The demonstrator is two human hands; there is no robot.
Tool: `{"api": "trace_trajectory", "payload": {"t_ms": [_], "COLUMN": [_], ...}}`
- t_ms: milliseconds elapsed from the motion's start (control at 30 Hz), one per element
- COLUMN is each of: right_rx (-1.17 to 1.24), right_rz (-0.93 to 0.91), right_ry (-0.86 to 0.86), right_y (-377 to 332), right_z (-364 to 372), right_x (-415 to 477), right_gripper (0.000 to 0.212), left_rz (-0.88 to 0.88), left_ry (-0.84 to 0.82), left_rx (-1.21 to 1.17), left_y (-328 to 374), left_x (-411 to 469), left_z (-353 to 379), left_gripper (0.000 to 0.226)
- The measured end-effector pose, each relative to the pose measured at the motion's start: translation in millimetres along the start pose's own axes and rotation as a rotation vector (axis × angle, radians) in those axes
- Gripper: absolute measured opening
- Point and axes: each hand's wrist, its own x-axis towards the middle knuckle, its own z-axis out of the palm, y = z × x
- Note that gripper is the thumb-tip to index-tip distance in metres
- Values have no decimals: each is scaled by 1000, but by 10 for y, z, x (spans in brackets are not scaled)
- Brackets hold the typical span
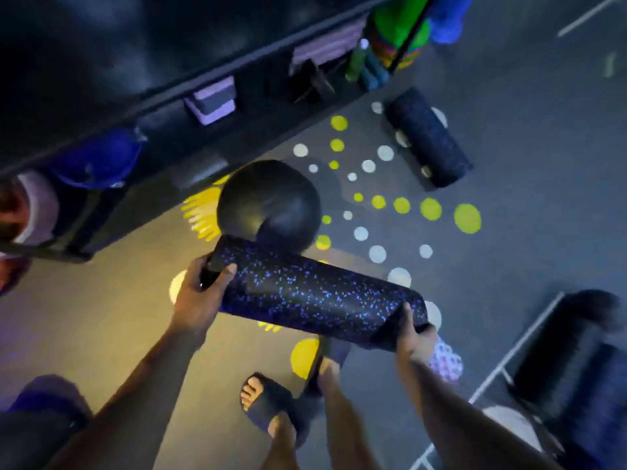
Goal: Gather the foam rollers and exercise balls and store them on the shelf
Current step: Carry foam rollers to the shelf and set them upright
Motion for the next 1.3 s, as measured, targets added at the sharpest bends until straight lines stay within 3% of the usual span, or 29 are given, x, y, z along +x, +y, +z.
{"api": "trace_trajectory", "payload": {"t_ms": [100, 167, 267, 400, 533, 633, 733, 800, 900, 1000, 1133, 1300], "right_rx": [135, 226, 286, 325, 297, 281, 334, 342, 239, 91, -7, -62], "right_rz": [92, 153, 217, 260, 262, 229, 239, 225, 198, 256, 333, 361], "right_ry": [73, 82, 115, 117, 44, 5, -12, -22, -21, -98, -172, -186], "right_y": [-16, 0, -137, -481, -797, -863, -1108, -1220, -1289, -1293, -1301, -1144], "right_z": [-246, -371, -522, -577, -411, -147, 64, 195, 347, 526, 648, 510], "right_x": [421, 689, 1019, 1534, 2145, 2588, 2662, 2652, 2559, 2350, 1911, 1566], "right_gripper": [84, 78, 57, 71, 55, 66, 46, 38, 60, 68, 56, 44], "left_rz": [21, 6, 10, 28, 39, 97, 118, 127, 151, 138, 107, 32], "left_ry": [-81, -94, -147, -216, -252, -283, -294, -288, -290, -384, -573, -723], "left_rx": [253, 365, 453, 509, 484, 454, 361, 324, 468, 644, 806, 792], "left_y": [269, 420, 811, 1352, 1755, 1893, 2027, 2081, 2133, 2020, 1805, 1372], "left_x": [375, 480, 458, 671, 1170, 1535, 1739, 1913, 2101, 2163, 1781, 1428], "left_z": [729, 1149, 1723, 2353, 2805, 3002, 3138, 3140, 3126, 3060, 2980, 3074], "left_gripper": [58, 69, 73, 62, 73, 63, 41, 47, 61, 69, 60, 54]}}
